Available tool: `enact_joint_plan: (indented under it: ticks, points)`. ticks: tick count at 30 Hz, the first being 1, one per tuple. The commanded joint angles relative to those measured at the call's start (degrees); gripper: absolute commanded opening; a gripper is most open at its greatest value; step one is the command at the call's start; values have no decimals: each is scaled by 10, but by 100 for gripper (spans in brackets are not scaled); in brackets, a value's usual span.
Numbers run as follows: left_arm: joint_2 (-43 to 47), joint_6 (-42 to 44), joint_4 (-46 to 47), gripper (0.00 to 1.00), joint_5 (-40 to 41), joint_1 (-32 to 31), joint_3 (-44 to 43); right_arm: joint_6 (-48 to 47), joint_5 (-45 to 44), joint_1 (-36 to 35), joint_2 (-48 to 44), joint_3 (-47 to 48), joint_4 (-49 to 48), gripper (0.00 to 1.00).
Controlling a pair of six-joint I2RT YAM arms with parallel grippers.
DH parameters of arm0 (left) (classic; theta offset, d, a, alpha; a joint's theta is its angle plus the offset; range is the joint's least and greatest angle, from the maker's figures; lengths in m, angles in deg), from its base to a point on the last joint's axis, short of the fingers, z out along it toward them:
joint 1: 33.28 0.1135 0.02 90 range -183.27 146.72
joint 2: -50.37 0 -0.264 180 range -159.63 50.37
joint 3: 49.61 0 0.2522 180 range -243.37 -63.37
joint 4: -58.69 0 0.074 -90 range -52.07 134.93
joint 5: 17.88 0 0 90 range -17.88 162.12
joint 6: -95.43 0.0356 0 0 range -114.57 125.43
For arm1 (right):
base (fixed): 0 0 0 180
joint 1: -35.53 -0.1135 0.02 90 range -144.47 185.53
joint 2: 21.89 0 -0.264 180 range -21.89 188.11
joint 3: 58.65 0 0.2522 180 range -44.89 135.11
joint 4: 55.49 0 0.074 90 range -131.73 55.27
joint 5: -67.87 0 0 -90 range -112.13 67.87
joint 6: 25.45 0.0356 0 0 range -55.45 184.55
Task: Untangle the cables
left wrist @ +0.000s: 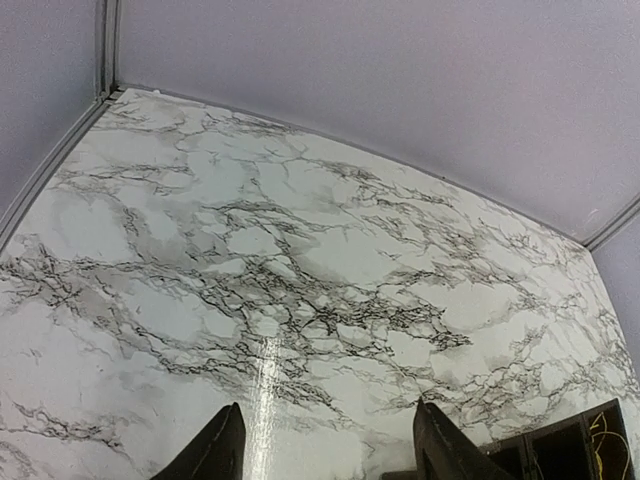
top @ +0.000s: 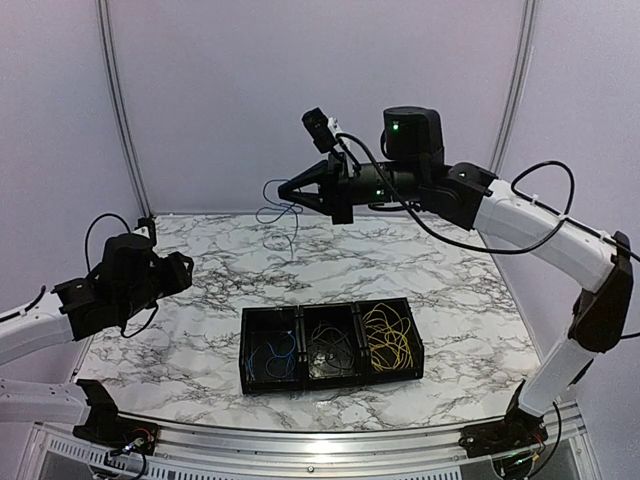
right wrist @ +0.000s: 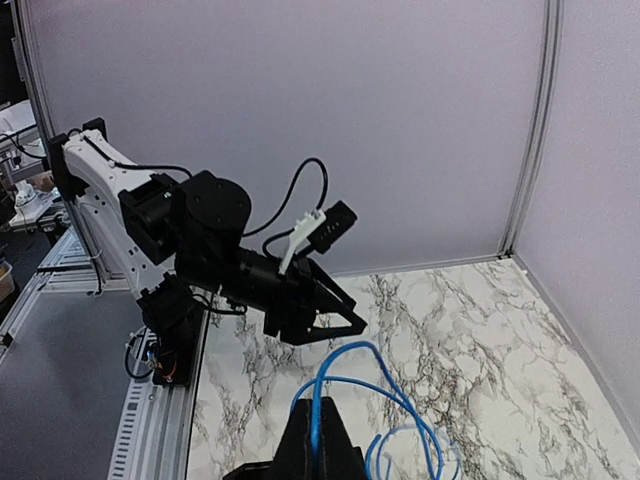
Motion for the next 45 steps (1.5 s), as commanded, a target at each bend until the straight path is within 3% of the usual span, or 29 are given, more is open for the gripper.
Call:
enact_joint_plan:
  ticks: [1, 28, 35, 45]
  points:
    - [47, -18, -65, 61, 53, 6, 18, -17, 6, -10, 14, -20, 7, 0]
    - [129, -9, -133, 66, 79, 11, 54, -59, -27, -63, 106, -137, 26, 0]
    - [134, -23, -134, 69, 71, 11, 67, -67, -119, -84, 142, -145, 26, 0]
    - [125, -28, -137, 70, 74, 11, 68, -69, -160, -96, 203, -129, 22, 0]
